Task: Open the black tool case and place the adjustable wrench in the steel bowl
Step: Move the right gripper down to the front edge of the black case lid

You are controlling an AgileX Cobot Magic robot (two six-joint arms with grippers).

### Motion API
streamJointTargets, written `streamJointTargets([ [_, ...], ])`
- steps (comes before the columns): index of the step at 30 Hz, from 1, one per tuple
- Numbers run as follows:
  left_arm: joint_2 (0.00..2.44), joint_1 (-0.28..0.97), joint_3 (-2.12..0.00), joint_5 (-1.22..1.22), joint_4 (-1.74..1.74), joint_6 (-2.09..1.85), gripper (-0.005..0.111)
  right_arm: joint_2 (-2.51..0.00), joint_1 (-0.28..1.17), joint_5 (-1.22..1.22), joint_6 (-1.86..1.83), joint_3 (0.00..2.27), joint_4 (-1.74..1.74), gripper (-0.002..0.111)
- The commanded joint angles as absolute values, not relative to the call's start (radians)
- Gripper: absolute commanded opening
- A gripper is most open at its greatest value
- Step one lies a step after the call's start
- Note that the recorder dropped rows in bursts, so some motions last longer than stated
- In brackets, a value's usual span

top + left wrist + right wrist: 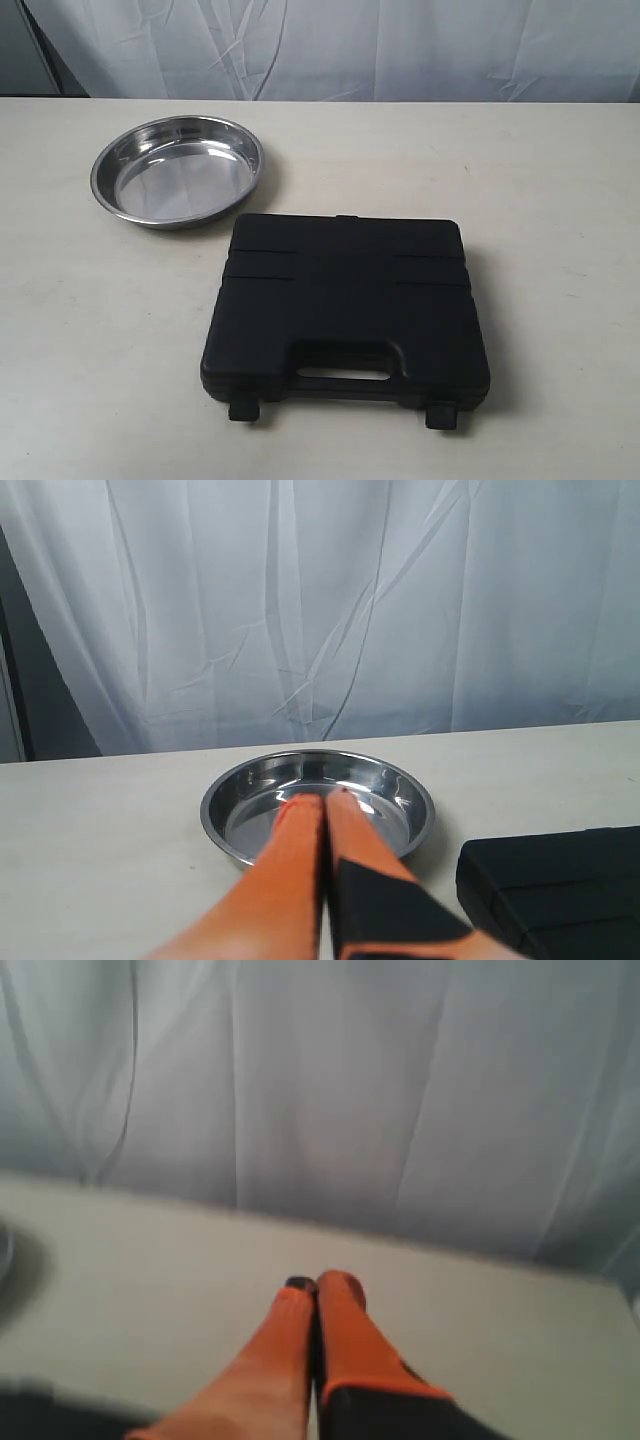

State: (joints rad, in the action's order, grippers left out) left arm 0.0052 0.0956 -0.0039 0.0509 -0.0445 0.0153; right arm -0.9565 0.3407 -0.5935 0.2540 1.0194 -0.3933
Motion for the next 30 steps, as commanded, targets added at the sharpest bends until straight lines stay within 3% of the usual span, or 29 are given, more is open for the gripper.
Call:
streamJointTargets([
  [1, 0.0, 0.102, 0.0, 0.049, -0.039, 0.016, 0.0, -1.286, 0.447, -1.057, -0.377, 1.203, 0.065, 0.0],
  [4, 0.0, 0.102, 0.0, 0.049, -0.039, 0.016, 0.0, -1.457, 0.506, -1.103, -0.494, 1.226, 0.256, 0.0],
  [10, 0.0, 0.102, 0.0, 0.049, -0.039, 0.016, 0.0, -1.674, 0.656, -1.084, -0.521, 1.226, 0.249, 0.004],
  [17, 0.0, 0.102, 0.0, 0.049, -0.039, 0.016, 0.0, -1.81, 0.839, -1.044, -0.524, 1.226, 0.22, 0.05],
  [30, 0.0, 0.102, 0.0, 0.052, -0.039, 0.016, 0.0, -1.944, 0.893, -0.95, -0.524, 1.226, 0.151, 0.045],
])
